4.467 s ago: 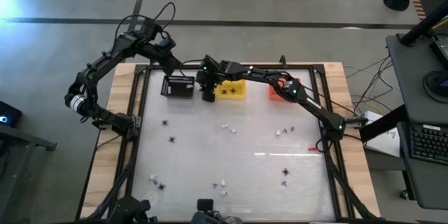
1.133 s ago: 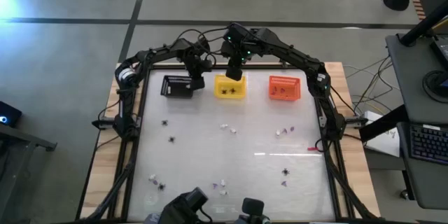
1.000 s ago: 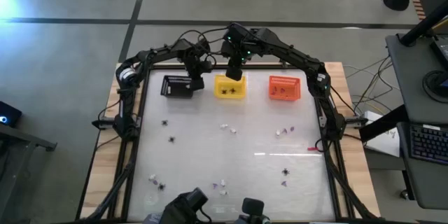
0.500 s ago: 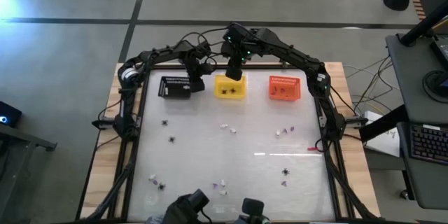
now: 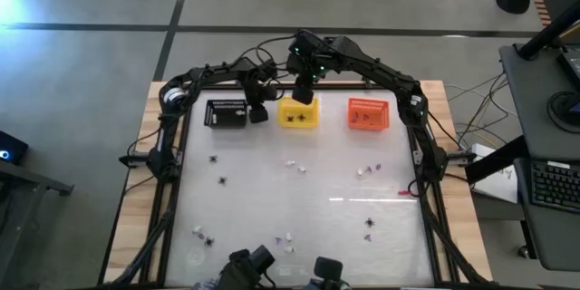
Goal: Sort Halloween decoration
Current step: Put the white skeleton toy into the black basket
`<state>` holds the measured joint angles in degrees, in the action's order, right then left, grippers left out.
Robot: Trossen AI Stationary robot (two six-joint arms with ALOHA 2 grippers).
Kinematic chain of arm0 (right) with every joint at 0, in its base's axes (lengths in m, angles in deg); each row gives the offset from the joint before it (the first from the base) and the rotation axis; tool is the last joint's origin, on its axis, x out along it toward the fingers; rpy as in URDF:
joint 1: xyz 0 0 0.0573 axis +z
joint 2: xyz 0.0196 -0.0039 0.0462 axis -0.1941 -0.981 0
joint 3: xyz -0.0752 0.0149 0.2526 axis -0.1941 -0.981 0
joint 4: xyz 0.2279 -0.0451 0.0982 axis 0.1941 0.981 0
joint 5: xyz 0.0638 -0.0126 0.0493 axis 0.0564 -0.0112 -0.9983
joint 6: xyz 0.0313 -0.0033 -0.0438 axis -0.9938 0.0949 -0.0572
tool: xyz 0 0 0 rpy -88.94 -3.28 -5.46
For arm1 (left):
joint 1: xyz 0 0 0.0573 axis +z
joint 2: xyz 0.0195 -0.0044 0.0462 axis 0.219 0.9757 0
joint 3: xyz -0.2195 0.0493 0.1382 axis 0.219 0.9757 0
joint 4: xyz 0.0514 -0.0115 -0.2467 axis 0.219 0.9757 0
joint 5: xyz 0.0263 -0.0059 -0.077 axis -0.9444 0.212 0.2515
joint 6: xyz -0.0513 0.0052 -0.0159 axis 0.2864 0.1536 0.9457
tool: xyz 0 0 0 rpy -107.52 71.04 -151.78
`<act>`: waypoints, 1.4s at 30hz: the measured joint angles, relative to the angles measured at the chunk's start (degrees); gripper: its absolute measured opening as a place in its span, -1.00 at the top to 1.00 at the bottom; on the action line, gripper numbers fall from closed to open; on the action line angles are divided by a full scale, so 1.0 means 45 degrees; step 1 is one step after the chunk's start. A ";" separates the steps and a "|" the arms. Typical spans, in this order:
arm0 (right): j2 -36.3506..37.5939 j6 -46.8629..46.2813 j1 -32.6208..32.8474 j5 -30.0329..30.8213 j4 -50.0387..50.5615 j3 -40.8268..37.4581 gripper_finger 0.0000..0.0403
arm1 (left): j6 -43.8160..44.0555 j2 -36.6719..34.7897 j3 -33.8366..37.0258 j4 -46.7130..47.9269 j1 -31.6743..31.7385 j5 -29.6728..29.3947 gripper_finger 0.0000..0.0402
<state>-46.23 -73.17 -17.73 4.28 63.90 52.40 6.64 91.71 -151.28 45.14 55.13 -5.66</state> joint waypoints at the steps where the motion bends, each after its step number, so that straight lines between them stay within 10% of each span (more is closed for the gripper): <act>1: 0.0000 -0.0005 0.0000 0.0000 0.0044 0.0000 0.39 | 0.0015 0.0005 0.0000 0.0007 0.0004 0.0013 0.39; 15: 0.0000 0.0005 0.0000 0.0000 0.0071 0.0000 0.39 | -0.0550 -0.0114 0.0005 0.0194 -0.0039 0.0335 0.95; 42: 0.0069 -0.0005 0.0000 0.0000 0.2169 0.0000 0.39 | -0.0566 -0.2977 -0.1483 0.4443 -0.0013 0.1692 0.99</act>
<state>-45.92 -73.19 -17.73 4.28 73.67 52.40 4.09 78.31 -157.95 65.14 55.07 1.95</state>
